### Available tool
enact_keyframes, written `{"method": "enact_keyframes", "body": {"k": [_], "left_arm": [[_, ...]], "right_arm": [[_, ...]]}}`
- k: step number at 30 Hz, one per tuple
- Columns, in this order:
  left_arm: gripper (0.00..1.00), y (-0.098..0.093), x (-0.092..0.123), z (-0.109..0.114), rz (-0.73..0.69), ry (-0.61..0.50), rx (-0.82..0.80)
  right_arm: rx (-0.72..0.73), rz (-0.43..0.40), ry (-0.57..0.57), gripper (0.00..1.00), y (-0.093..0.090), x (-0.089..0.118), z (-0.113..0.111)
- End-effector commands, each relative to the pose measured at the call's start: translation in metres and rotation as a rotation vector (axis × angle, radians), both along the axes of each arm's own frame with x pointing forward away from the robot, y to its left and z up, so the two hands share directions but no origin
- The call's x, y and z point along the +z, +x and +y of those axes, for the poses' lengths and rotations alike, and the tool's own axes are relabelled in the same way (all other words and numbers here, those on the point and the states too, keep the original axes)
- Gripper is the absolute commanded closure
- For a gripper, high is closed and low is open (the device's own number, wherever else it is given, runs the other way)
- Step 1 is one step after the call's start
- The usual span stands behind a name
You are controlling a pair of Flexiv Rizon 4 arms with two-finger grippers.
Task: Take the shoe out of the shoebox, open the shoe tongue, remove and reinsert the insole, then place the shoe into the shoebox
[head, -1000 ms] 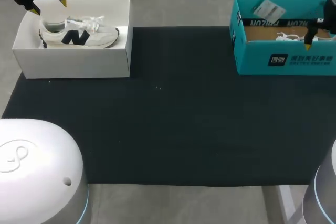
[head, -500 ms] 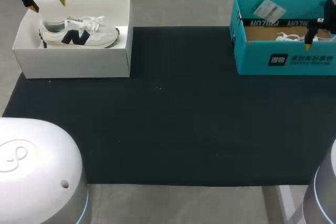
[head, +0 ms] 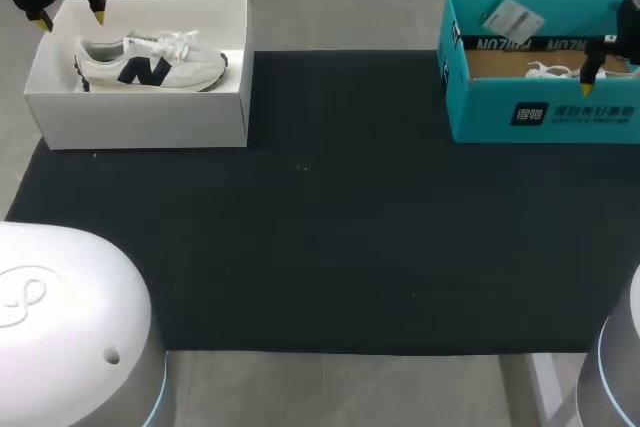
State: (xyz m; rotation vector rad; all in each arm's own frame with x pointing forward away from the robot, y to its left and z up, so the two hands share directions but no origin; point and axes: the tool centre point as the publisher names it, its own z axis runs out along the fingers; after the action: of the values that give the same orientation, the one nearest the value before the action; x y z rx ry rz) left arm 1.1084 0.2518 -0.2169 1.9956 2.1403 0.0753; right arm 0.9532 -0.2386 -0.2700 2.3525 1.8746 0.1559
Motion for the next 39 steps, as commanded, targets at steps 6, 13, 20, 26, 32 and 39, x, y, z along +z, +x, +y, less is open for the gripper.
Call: {"method": "enact_keyframes", "body": {"k": [6,13,20,26,32,39], "left_arm": [[0.00,0.033,-0.007,0.002,0.084,-0.038,-0.017],[0.00,0.033,-0.007,0.002,0.084,-0.038,-0.017],[0.00,0.033,-0.007,0.002,0.084,-0.038,-0.017],[0.00,0.044,-0.016,0.012,0.072,-0.022,-0.025],[0.00,0.064,-0.037,0.029,0.074,-0.017,-0.036],[0.00,0.079,-0.059,0.036,0.119,0.028,-0.068]], "right_arm": [[-0.001,-0.002,0.000,0.00,0.000,0.000,0.000],[-0.001,-0.002,0.000,0.00,0.000,0.000,0.000],[-0.001,-0.002,0.000,0.00,0.000,0.000,0.000],[-0.001,-0.002,0.000,0.00,0.000,0.000,0.000],[-0.001,-0.002,0.000,0.00,0.000,0.000,0.000],[-0.001,-0.002,0.000,0.00,0.000,0.000,0.000]]}}
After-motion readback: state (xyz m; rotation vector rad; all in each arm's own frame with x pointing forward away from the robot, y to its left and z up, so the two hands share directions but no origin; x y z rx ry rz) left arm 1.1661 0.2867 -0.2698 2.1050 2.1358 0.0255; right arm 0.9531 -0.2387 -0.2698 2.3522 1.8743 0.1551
